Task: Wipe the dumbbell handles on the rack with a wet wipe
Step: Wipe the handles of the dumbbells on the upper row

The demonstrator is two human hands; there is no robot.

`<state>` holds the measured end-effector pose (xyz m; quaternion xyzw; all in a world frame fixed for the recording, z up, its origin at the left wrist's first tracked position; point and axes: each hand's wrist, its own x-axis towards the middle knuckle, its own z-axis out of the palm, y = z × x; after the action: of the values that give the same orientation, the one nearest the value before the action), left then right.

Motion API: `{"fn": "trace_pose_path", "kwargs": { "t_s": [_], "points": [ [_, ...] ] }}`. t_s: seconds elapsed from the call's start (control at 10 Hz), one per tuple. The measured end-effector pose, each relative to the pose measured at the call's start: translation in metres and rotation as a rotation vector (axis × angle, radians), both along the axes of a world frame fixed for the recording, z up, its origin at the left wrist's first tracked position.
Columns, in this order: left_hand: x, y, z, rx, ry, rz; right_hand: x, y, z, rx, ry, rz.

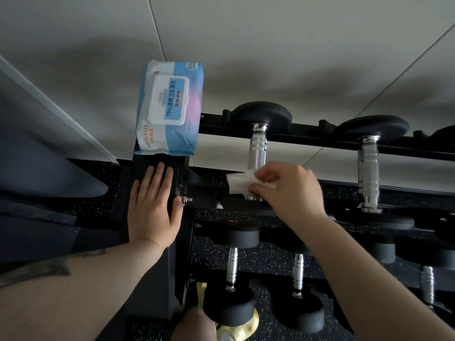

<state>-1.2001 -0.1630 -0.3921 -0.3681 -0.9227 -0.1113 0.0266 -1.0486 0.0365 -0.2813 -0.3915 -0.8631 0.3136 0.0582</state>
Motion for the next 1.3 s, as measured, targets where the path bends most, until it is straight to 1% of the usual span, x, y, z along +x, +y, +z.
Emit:
{"fn": "trace_pose_path", "kwargs": {
  "t_s": [0.1,0.2,0.3,0.4,0.5,0.6,0.7,0.8,0.9,1.0,1.1,1.2,1.3],
  "points": [
    [0.0,0.0,0.0,0.006,0.001,0.001,-0.023,0.019,-0.003,0.159,0.045,0.03],
    [0.0,0.0,0.0,0.015,0.003,-0.002,-0.035,0.045,-0.002,0.212,0.179,-0.066],
    [0.0,-0.001,-0.001,0.013,0.002,-0.004,-0.022,0.038,-0.012,0.232,0.216,0.067],
    [-0.001,-0.001,-0.001,0.01,-0.001,-0.005,0.003,0.021,-0.019,0.11,0.201,0.252],
    [-0.001,-0.001,0.0,0.009,0.002,-0.008,0.0,0.028,-0.014,0.028,0.118,0.386],
    [0.0,-0.001,0.001,0.012,0.001,-0.003,-0.014,0.036,-0.009,0.111,0.195,0.308],
    [0.001,-0.001,0.001,0.017,-0.001,0.001,-0.015,0.036,-0.006,0.009,-0.002,0.434],
    [0.0,-0.001,0.001,0.018,0.0,-0.004,-0.018,0.038,0.001,0.036,-0.246,0.55],
    [0.0,0.0,0.001,0.016,-0.002,-0.008,-0.026,0.037,0.002,0.245,-0.085,0.474],
    [0.0,-0.001,0.0,0.012,-0.006,-0.002,-0.02,0.034,-0.005,0.201,0.042,0.46],
    [-0.001,-0.001,0.0,0.012,-0.004,-0.003,-0.006,0.033,-0.011,0.083,-0.018,0.64],
    [-0.001,-0.001,0.0,0.013,-0.007,-0.004,-0.01,0.047,-0.01,0.222,0.072,0.622],
    [0.0,-0.001,0.0,0.017,-0.011,-0.003,-0.025,0.051,-0.012,0.325,0.204,0.378]
  ]
}}
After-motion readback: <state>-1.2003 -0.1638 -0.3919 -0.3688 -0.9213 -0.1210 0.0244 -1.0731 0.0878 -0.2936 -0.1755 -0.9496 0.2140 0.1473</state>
